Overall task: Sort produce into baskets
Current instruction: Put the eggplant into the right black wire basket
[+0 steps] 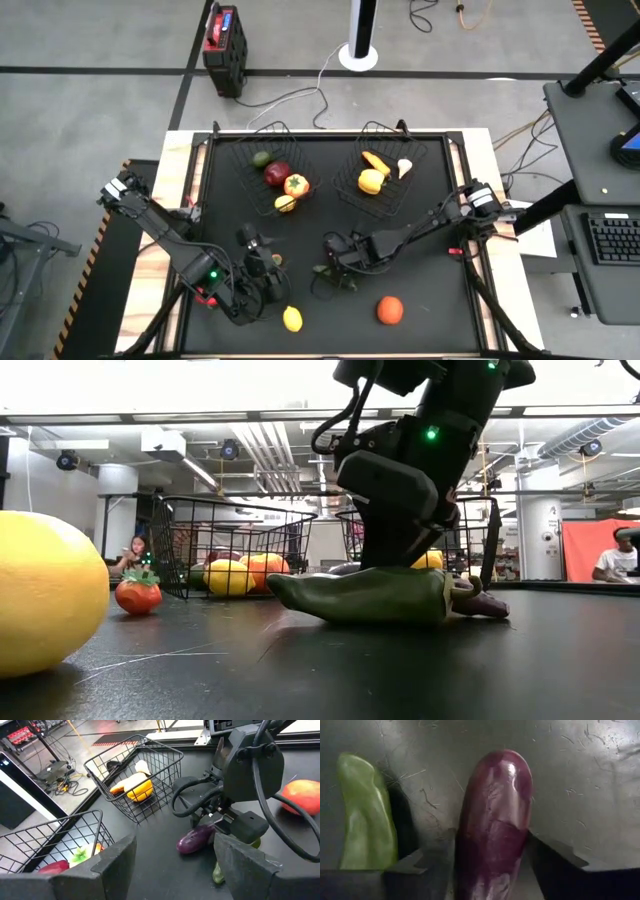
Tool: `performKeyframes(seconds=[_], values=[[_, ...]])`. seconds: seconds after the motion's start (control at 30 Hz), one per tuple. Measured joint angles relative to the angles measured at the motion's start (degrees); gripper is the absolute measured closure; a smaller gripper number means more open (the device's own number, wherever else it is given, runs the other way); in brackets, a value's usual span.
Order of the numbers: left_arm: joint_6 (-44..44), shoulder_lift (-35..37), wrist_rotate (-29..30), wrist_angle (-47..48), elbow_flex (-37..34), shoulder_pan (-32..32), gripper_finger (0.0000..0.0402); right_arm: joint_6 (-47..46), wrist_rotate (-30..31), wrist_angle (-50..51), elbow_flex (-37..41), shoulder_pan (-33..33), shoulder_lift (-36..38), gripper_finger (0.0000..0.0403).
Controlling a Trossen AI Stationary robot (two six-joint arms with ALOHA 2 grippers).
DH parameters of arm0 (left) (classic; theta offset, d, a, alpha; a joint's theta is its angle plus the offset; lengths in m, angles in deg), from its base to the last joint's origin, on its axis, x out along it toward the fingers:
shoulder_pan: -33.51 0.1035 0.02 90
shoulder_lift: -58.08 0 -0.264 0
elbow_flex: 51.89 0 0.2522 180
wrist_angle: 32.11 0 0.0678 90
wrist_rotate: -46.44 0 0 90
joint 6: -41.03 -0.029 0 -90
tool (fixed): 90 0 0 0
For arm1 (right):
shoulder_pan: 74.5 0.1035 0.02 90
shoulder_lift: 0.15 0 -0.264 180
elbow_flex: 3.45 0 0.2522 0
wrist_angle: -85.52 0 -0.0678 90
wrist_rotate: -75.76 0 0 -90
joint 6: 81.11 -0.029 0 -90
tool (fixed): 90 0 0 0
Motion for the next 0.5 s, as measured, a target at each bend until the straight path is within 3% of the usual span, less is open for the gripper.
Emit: performKeyframes(seconds=[0.2,0.5], values=[[0.0,0.0,0.7,-0.2,0.0,0.0,0.0153,2.0,-0.1,1.6,-1.4,-0.4,0.1,0.0224],[0.6,0.0,1.5,-0.3,0.0,0.0,0.0153,7.7,-0.5,7.9,-9.2,-1.6,0.7,0.0223]])
